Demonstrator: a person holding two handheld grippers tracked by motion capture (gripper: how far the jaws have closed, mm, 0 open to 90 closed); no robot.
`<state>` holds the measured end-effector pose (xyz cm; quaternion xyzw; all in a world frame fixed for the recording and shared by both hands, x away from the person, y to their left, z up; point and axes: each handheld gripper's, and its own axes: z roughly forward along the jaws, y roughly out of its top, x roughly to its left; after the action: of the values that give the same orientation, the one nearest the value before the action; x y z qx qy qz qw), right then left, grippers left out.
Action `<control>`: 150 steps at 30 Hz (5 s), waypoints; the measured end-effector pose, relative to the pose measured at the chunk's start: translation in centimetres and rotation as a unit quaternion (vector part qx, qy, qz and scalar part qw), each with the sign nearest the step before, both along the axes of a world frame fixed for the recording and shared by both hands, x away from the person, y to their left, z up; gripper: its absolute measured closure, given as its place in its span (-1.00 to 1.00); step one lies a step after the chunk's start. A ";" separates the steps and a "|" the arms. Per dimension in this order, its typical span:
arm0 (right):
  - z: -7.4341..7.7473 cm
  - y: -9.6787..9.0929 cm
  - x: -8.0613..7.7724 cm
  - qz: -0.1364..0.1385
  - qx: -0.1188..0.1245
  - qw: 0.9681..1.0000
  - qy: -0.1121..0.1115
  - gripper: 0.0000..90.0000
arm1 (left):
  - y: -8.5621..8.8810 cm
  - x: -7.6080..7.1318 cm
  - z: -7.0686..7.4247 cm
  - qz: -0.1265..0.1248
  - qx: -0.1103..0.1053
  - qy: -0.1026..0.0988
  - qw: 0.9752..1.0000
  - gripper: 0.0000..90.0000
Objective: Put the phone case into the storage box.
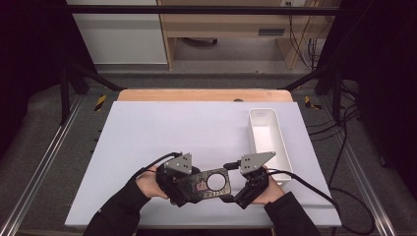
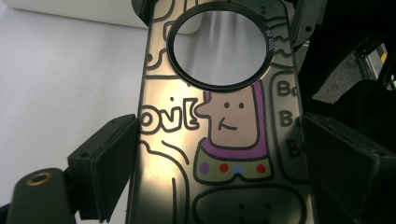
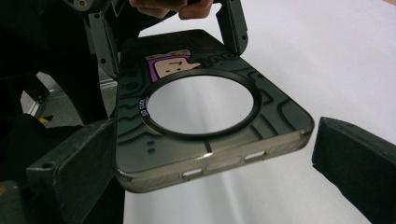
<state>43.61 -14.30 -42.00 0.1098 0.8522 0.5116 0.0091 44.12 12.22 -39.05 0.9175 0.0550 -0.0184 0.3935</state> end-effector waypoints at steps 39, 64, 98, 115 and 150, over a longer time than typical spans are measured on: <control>-0.2 0.1 -0.3 0.033 0.010 0.999 0.002 -0.83 | -1.2 -0.1 -0.4 -0.021 -0.003 -0.002 1.000 -0.74; 0.0 -0.1 -0.4 0.042 0.013 0.999 0.002 -0.77 | -1.1 0.0 -1.0 -0.035 -0.007 -0.001 0.999 -0.75; 0.4 -0.2 -0.6 0.042 0.011 0.999 0.008 -0.72 | -0.7 0.2 -1.0 -0.030 -0.011 -0.011 0.999 -0.91; 1.3 0.2 -0.5 0.044 -0.018 0.999 0.004 -0.72 | -1.2 0.1 -1.0 -0.034 0.071 -0.025 0.997 -0.96; 2.3 0.8 -0.1 0.041 -0.064 0.997 0.003 -0.72 | -3.4 0.6 -1.2 -0.060 0.199 -0.052 0.977 -0.96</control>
<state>43.54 -13.53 -39.69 0.0750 0.8869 0.4558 -0.0072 44.72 8.80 -40.30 0.9788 -0.0180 0.0166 0.2034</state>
